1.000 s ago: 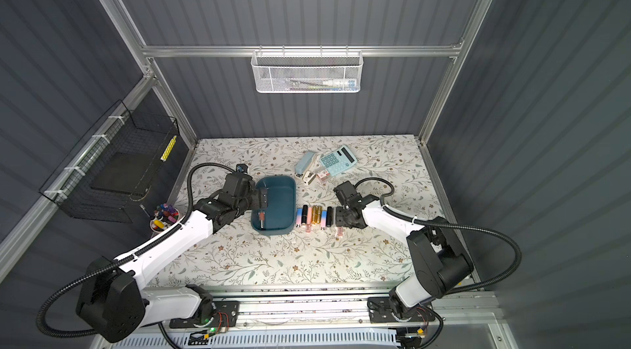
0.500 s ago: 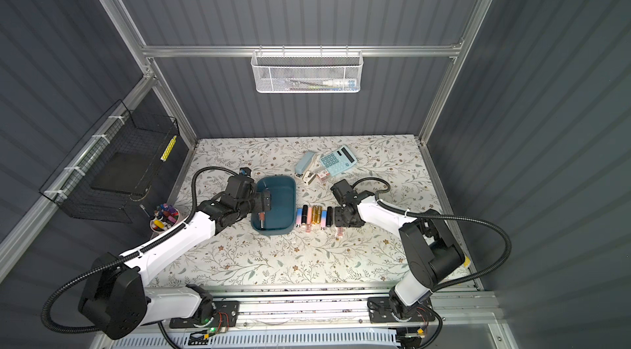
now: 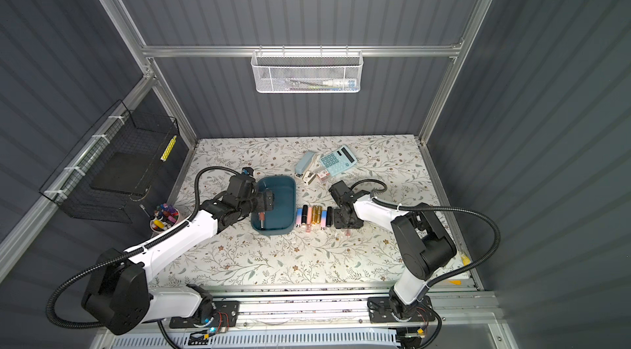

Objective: Put the lipstick into the storage box
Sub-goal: Pick up the lipstick at the center of the board.

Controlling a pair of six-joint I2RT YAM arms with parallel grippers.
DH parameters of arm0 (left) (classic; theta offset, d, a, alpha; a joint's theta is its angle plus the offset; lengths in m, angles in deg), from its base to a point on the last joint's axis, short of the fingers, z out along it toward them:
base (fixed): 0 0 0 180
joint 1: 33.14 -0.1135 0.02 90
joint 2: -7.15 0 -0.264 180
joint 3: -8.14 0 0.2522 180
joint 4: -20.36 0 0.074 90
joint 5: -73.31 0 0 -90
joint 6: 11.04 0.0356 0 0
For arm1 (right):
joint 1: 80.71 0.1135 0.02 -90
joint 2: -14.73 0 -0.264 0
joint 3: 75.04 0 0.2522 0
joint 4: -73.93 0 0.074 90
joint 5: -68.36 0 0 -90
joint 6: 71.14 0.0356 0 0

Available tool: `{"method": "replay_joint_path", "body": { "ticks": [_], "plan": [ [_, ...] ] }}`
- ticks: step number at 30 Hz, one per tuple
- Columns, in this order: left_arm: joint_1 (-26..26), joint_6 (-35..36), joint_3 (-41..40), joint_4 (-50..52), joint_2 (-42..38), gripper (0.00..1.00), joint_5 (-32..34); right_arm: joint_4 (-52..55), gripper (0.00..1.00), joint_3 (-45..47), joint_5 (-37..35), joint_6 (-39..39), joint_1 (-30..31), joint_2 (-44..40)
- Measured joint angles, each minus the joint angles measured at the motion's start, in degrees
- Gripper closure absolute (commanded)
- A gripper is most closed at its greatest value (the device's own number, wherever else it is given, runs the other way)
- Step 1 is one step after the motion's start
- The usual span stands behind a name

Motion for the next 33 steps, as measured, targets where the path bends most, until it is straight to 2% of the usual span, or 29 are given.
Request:
{"method": "replay_joint_path", "body": {
  "ticks": [6,18,33],
  "plan": [
    [0.0,0.0,0.0,0.0,0.0,0.0,0.0,-0.2,0.57,-1.2,-0.2,0.0,0.0,1.5],
    [0.0,0.0,0.0,0.0,0.0,0.0,0.1,-0.9,0.74,-2.4,-1.2,0.0,0.0,2.8],
    [0.0,0.0,0.0,0.1,-0.8,0.0,0.4,0.0,0.77,-2.8,-1.2,0.0,0.4,2.8]
  ]
}}
